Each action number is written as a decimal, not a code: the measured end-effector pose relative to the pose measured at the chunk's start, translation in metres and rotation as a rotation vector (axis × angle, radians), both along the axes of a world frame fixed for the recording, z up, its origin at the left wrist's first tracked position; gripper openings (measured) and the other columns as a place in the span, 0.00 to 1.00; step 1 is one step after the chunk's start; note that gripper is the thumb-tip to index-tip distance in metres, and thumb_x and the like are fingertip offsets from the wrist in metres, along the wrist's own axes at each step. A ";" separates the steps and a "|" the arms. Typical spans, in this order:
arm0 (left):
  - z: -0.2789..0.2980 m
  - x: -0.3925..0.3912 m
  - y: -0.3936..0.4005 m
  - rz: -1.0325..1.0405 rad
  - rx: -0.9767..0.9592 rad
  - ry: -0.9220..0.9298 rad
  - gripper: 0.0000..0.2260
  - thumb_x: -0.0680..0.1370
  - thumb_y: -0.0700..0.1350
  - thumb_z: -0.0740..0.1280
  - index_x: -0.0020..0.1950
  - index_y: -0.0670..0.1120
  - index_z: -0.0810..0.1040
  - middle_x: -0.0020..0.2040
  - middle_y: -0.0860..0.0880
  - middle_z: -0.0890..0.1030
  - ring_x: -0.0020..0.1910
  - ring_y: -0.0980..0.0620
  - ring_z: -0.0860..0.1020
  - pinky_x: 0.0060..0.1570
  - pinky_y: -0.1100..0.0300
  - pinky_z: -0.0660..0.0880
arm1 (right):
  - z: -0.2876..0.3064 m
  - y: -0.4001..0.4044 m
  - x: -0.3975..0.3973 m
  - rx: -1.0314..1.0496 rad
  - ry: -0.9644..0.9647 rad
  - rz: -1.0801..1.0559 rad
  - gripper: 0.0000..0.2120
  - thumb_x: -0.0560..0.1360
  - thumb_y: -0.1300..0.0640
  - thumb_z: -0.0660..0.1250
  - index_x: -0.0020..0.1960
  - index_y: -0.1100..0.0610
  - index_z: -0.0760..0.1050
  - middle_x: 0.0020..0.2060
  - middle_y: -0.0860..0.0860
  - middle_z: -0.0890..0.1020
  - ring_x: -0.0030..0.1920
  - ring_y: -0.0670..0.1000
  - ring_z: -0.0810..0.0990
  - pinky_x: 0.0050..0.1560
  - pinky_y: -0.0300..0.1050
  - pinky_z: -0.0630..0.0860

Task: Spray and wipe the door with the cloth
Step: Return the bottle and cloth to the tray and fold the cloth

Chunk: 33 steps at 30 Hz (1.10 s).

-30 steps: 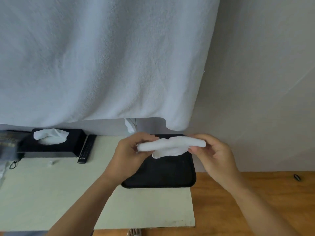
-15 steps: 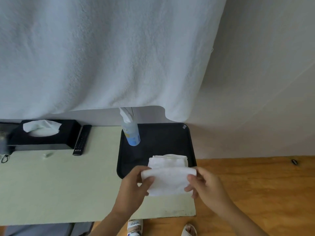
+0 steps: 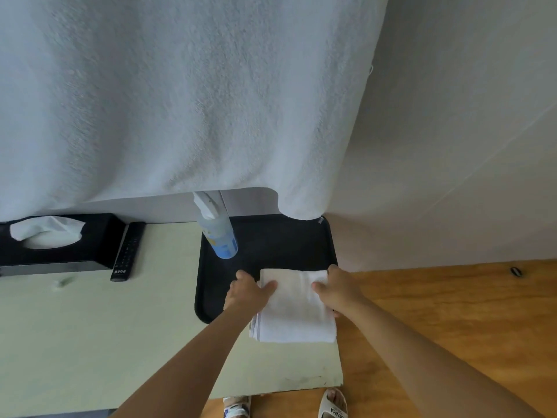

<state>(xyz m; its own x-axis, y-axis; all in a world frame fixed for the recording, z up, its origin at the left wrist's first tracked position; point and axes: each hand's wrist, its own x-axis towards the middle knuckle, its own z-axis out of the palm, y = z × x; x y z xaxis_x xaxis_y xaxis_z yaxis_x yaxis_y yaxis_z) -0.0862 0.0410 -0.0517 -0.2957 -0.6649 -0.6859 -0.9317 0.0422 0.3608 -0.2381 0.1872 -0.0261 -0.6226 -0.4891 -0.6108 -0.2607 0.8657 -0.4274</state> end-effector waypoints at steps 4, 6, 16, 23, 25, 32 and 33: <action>-0.008 0.003 -0.002 0.239 0.290 0.109 0.35 0.72 0.61 0.76 0.69 0.40 0.70 0.57 0.46 0.79 0.55 0.46 0.80 0.57 0.50 0.80 | 0.001 -0.007 0.005 0.069 -0.161 -0.126 0.24 0.78 0.49 0.69 0.66 0.60 0.66 0.35 0.56 0.82 0.25 0.51 0.79 0.27 0.42 0.79; -0.010 0.005 -0.002 0.301 0.358 0.172 0.34 0.69 0.59 0.80 0.65 0.41 0.73 0.55 0.45 0.81 0.54 0.45 0.81 0.59 0.48 0.80 | -0.003 -0.009 0.002 0.055 -0.201 -0.188 0.19 0.75 0.50 0.73 0.57 0.60 0.72 0.33 0.55 0.79 0.23 0.50 0.75 0.27 0.42 0.75; 0.005 0.025 0.003 0.289 0.645 0.513 0.32 0.67 0.51 0.81 0.67 0.44 0.75 0.60 0.43 0.84 0.59 0.41 0.83 0.62 0.39 0.79 | 0.013 0.016 0.009 -0.152 -0.206 -0.130 0.14 0.72 0.46 0.71 0.51 0.55 0.81 0.46 0.55 0.86 0.46 0.55 0.85 0.49 0.56 0.83; 0.026 0.029 0.006 0.297 0.985 0.684 0.21 0.78 0.40 0.74 0.70 0.46 0.75 0.65 0.40 0.81 0.64 0.38 0.81 0.62 0.38 0.78 | 0.049 0.027 0.009 -0.348 -0.153 -0.092 0.06 0.77 0.51 0.70 0.51 0.46 0.74 0.46 0.49 0.82 0.45 0.47 0.81 0.48 0.49 0.82; 0.025 0.023 0.004 0.287 0.756 0.759 0.23 0.75 0.42 0.77 0.68 0.45 0.75 0.63 0.41 0.82 0.62 0.39 0.82 0.60 0.39 0.80 | 0.053 0.023 0.000 -0.403 -0.152 -0.126 0.07 0.75 0.50 0.72 0.51 0.48 0.76 0.46 0.49 0.83 0.46 0.48 0.83 0.49 0.53 0.83; 0.015 -0.039 -0.030 0.373 0.192 0.850 0.19 0.75 0.44 0.78 0.60 0.48 0.73 0.57 0.46 0.81 0.56 0.44 0.82 0.56 0.43 0.82 | 0.031 -0.039 -0.055 -0.508 -0.108 -0.130 0.09 0.74 0.47 0.70 0.52 0.46 0.79 0.45 0.45 0.85 0.46 0.46 0.84 0.51 0.53 0.83; 0.009 -0.049 -0.036 0.371 0.115 0.822 0.19 0.75 0.45 0.77 0.61 0.49 0.72 0.57 0.47 0.81 0.55 0.46 0.81 0.57 0.44 0.81 | 0.027 -0.049 -0.061 -0.494 -0.088 -0.138 0.10 0.74 0.47 0.71 0.53 0.47 0.78 0.46 0.44 0.84 0.47 0.45 0.83 0.51 0.51 0.83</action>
